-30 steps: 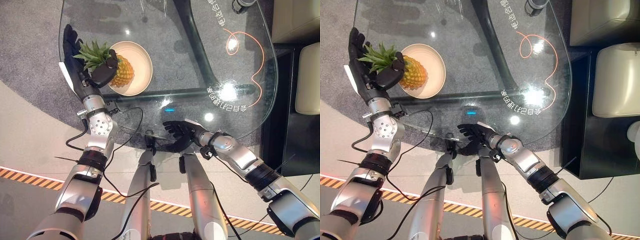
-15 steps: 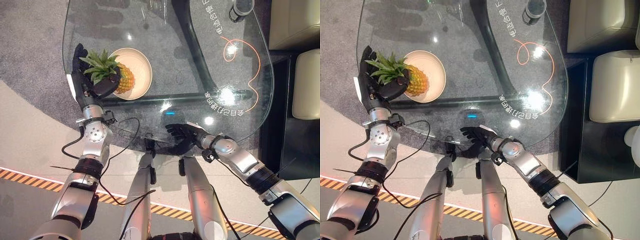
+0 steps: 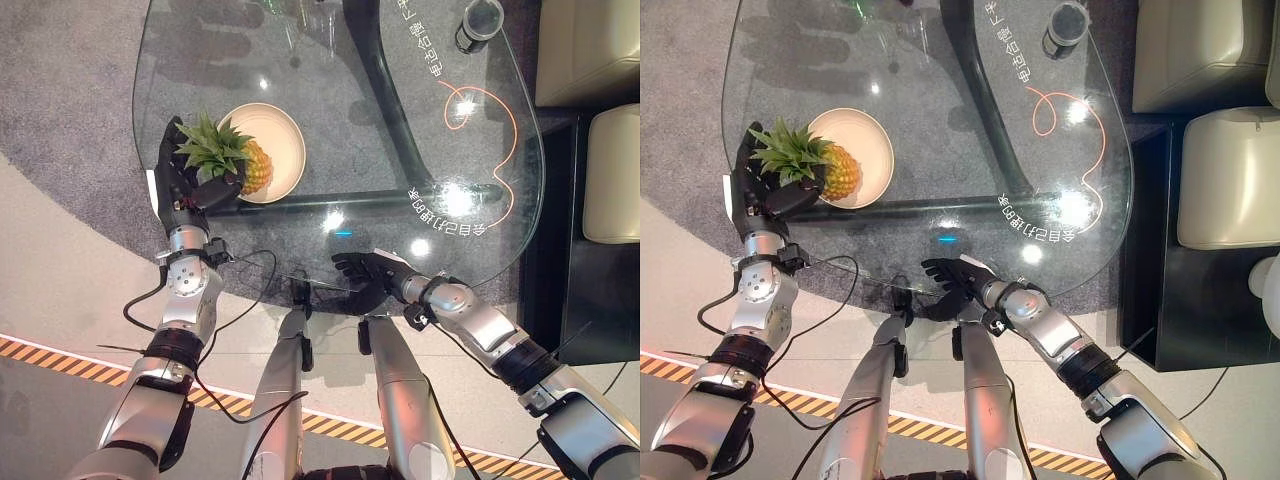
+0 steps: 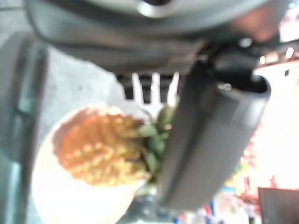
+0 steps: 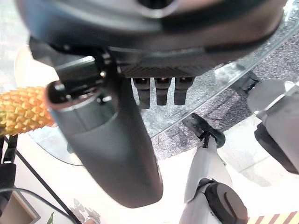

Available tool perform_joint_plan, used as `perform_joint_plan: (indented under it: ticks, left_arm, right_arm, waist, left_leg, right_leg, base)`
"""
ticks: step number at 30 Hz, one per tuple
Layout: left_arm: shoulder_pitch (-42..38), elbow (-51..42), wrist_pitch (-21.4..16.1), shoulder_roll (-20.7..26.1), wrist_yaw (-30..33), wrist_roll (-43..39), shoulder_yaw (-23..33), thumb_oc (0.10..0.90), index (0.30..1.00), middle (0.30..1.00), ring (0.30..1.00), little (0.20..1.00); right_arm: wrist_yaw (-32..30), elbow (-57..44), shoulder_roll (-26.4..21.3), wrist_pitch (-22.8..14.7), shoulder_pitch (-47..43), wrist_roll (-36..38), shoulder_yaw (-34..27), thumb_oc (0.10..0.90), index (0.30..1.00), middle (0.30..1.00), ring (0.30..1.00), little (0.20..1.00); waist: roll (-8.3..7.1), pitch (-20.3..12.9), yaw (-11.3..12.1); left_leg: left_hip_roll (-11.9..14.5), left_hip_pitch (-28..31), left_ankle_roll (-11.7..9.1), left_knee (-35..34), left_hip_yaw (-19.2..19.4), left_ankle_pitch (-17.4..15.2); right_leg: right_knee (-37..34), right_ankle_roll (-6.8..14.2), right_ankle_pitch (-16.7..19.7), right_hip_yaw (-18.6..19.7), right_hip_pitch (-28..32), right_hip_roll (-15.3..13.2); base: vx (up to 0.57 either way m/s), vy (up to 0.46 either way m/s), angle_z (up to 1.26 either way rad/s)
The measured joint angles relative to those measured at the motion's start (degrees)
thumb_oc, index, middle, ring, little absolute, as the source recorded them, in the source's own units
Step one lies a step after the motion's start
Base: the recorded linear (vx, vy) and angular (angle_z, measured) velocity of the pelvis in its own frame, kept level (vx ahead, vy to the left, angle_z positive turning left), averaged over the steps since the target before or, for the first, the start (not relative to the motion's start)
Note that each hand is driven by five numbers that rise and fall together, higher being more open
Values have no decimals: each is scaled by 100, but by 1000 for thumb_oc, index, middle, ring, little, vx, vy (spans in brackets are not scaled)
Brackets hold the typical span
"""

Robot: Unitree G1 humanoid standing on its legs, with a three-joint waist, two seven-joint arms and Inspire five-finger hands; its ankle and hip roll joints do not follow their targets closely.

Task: Pick up the fruit to the plate

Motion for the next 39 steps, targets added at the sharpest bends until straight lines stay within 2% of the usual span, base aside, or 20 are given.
perform_joint_plan:
  ticks: [5, 16, 20, 35, 39]
  left_arm:
    - [79, 1, 21, -3, -148, -182, -2, 800, 900, 900, 900, 900]
    - [598, 3, 431, -27, -479, -409, -22, 800, 900, 900, 900, 900]
    - [820, 4, 480, -82, -493, -509, -22, 800, 900, 900, 900, 900]
    - [1476, 1, 692, -174, -754, -510, -19, 800, 900, 900, 900, 900]
    - [1726, 0, 873, -236, -889, -510, -19, 800, 900, 900, 900, 900]
  right_arm:
    - [0, 0, 5, -5, 79, -78, -3, 800, 900, 900, 900, 900]
    - [0, -1, 4, -72, 155, -144, -82, 800, 900, 900, 900, 900]
    - [0, -1, 5, -79, 291, -145, -124, 800, 900, 900, 900, 900]
    - [2, -9, 8, -241, 758, -173, -346, 800, 900, 900, 900, 900]
    - [6, -9, 4, -271, 989, -187, -398, 800, 900, 900, 900, 900]
  waist:
    - [12, 6, 11]
    - [63, 11, 148]
    - [110, 9, 149]
    - [130, 12, 173]
    - [160, 12, 200]
  left_leg:
    - [17, 98, 24, -21, 2, 20]
    - [52, 578, -41, -230, -38, 53]
    - [60, 785, -46, -309, -118, 67]
    - [113, 1495, -68, -501, -238, 77]
    - [137, 1793, -75, -605, -297, 72]
  right_leg:
    - [-7, -18, 3, -3, 101, 18]
    - [-89, -59, -68, -47, 517, 44]
    - [-138, -79, -87, -134, 756, 39]
    - [-314, -147, -181, -292, 1496, 63]
    - [-419, -161, -204, -320, 1812, 87]
  base:
    - [-12, -32, -1]
    - [-11, -40, 2]
    - [-4, -42, 8]
    - [-2, -29, 4]
    - [-1, -24, 3]
